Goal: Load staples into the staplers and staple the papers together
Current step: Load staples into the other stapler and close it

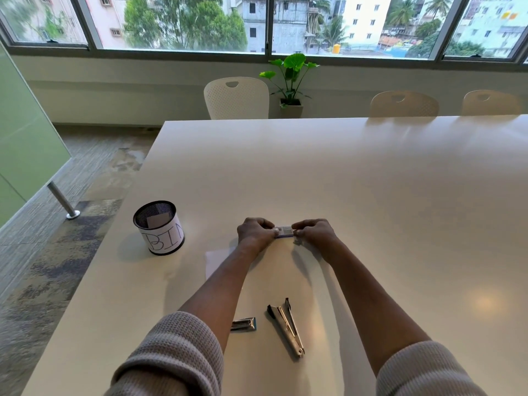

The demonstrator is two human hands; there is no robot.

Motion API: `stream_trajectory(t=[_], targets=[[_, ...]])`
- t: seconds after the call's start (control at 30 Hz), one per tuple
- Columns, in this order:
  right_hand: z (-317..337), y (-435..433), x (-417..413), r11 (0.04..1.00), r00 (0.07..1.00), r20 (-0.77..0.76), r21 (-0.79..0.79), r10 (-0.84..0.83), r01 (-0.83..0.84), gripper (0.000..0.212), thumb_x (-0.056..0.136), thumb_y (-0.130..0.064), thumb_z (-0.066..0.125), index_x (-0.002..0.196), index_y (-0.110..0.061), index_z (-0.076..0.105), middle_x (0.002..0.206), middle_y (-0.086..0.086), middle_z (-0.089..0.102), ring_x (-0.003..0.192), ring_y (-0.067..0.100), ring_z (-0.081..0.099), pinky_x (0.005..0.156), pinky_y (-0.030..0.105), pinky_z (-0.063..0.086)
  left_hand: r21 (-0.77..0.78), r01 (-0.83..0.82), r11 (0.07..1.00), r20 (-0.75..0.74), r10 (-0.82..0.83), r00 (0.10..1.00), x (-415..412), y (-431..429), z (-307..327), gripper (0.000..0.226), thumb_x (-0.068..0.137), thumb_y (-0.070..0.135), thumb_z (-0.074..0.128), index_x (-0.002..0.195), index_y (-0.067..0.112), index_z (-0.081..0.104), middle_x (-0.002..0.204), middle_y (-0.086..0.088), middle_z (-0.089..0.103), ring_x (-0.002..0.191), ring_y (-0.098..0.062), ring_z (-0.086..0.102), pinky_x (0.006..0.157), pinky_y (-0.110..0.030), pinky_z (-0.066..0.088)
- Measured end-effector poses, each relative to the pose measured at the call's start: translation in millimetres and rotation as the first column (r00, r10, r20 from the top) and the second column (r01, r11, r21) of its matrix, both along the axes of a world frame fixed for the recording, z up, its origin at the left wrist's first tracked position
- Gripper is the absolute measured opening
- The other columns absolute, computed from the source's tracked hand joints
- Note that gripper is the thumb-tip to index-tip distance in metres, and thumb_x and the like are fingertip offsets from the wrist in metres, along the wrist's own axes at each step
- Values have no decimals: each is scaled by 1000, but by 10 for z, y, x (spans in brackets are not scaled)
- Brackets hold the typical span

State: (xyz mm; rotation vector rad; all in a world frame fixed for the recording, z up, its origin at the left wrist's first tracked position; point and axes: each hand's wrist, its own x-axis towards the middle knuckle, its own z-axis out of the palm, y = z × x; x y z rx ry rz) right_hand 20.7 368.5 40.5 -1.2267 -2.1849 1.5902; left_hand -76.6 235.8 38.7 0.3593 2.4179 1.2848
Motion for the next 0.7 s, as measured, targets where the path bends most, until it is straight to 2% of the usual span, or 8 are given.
stream_trajectory(t=[0.1,0.17,0.23,0.33,0.43,0.53,0.6,0.7], targets=[[-15,0,84,1000,999,-25,13,21,-21,22,85,-7,68,104,-13,77,111,12,73,110,28,66,103,44,51,25,-14,1000,35,13,999,1,-27,9,22,80,27,80,99,18,79,109,-1,74,106,-15,65,99,-27,51],[-40,-16,152,996,999,-33,82,41,-39,27,85,-15,73,112,-13,74,113,7,73,110,22,66,103,38,50,77,-22,997,65,17,998,-1,-61,0,24,81,26,78,103,17,77,111,-3,74,108,-18,65,101,-30,50],[-47,-49,245,983,997,-34,176,67,-60,32,83,-23,78,113,-14,74,108,4,74,102,17,66,93,28,49,160,-35,987,100,19,995,14,-107,0,27,82,26,78,107,16,75,110,-5,75,106,-22,68,101,-36,52],[-80,-114,338,935,993,-24,340,118,-103,34,81,-26,80,112,-14,74,100,4,72,91,15,65,82,23,46,252,-54,966,114,26,993,34,-175,21,28,82,26,77,108,15,74,104,-6,75,101,-25,71,98,-41,55],[-120,-224,365,879,994,-25,470,106,-82,24,82,-22,78,104,-12,77,98,7,69,91,20,65,86,27,49,352,-63,934,105,28,994,67,-275,85,24,83,25,78,104,15,74,96,-5,75,91,-23,74,92,-42,59],[-162,-303,354,849,996,-56,528,69,-29,11,84,-16,75,92,-11,80,92,10,66,89,26,65,82,23,40,407,-24,913,69,-4,998,105,-396,206,18,85,23,76,102,16,74,96,-6,75,94,-25,73,87,-42,61],[-169,-356,364,839,996,-63,543,59,-16,8,85,-13,74,91,-9,79,93,13,66,89,28,65,79,21,35,435,-2,900,36,-16,999,138,-516,323,14,87,22,75,100,17,75,94,-6,75,96,-27,73,83,-40,62],[-116,-441,401,832,991,-107,555,81,-7,8,86,-13,74,92,-9,77,97,13,67,86,29,67,84,27,43,455,33,890,-34,-20,999,167,-753,502,19,89,22,74,108,17,73,96,-5,74,94,-25,73,81,-39,63]])
